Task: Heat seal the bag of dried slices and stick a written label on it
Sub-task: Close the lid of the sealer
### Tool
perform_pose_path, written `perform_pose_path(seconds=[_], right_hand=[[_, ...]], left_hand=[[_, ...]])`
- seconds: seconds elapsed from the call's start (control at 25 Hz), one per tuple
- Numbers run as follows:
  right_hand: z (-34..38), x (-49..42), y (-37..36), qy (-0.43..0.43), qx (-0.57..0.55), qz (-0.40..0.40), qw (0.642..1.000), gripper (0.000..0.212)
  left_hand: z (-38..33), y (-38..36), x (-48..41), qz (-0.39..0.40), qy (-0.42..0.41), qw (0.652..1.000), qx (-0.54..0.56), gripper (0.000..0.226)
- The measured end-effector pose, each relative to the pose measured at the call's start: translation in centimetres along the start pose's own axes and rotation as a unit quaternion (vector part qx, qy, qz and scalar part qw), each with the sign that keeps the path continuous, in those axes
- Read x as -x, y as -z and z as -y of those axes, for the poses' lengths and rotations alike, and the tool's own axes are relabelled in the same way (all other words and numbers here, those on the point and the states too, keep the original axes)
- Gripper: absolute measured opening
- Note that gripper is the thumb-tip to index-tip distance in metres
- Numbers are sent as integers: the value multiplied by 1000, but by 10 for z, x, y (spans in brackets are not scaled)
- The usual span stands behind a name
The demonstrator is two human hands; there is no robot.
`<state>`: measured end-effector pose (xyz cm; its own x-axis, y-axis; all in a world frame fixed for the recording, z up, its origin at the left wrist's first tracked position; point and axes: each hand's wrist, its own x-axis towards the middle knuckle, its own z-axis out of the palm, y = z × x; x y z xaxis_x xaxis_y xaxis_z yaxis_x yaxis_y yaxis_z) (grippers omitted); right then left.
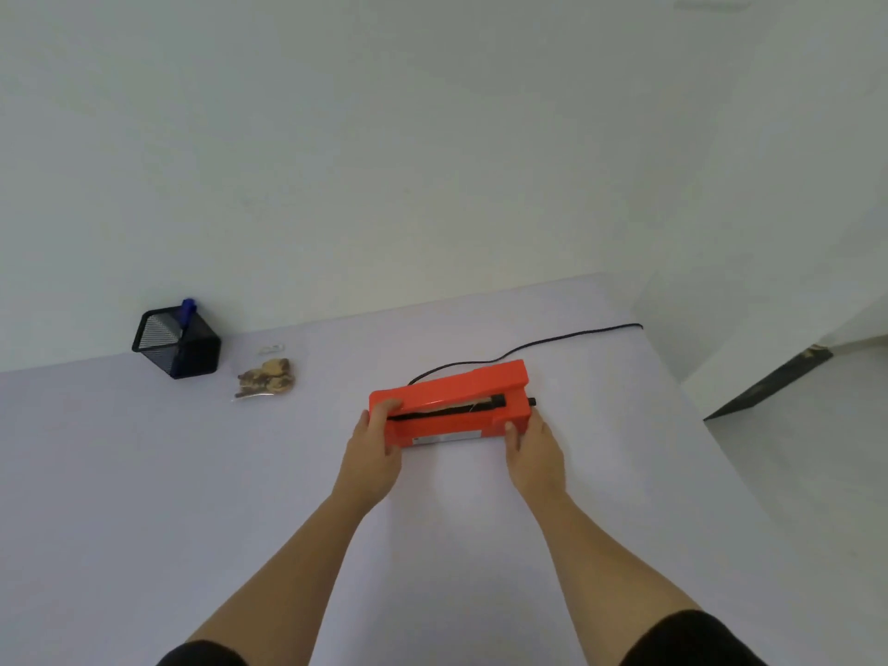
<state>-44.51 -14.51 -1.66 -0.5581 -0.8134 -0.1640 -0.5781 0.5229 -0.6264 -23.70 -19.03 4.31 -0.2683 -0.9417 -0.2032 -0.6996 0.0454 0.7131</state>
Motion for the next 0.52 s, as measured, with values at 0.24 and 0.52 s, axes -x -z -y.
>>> perform_pose_path(seconds=[0.24, 0.52], right_hand=[[30, -84, -13, 35, -6, -3, 999, 48], [56, -158, -28, 47, -8, -16, 999, 46]], left_hand=[[1, 10, -71, -38, -10, 999, 10, 65], [-7, 21, -146, -62, -17, 998, 12, 62]])
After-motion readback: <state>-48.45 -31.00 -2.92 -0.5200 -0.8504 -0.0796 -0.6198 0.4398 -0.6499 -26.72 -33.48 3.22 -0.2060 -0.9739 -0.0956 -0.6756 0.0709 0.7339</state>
